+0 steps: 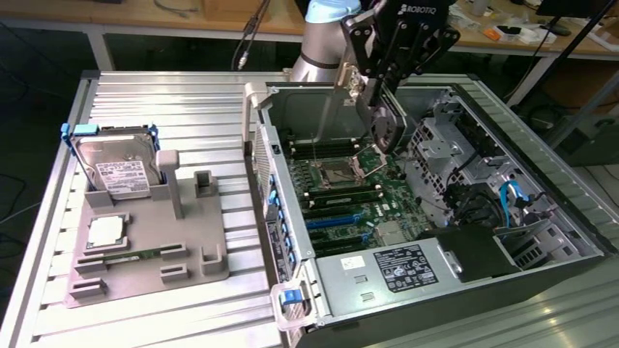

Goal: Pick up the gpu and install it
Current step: 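Pick up the gpu and move the gpu toward the slot, then insert the gpu into the slot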

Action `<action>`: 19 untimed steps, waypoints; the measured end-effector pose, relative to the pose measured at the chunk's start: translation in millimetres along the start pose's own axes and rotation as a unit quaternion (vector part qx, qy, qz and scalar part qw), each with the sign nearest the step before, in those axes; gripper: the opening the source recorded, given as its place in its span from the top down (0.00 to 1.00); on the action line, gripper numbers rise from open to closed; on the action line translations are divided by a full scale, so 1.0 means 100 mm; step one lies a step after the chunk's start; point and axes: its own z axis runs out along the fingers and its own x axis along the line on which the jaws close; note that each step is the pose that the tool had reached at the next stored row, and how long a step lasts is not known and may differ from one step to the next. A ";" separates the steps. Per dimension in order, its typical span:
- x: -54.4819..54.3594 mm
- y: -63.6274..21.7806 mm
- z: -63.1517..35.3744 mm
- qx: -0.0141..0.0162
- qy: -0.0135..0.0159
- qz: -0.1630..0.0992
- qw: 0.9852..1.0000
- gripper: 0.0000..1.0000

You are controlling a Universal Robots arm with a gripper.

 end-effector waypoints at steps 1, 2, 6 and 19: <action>-0.04 -0.001 0.002 0.000 0.000 0.000 1.000 0.73; -0.09 -0.003 0.005 0.000 0.000 0.000 1.000 0.73; -0.24 -0.007 0.015 0.000 0.000 0.000 1.000 0.73; -0.35 -0.010 0.027 0.000 -0.002 -0.026 1.000 0.73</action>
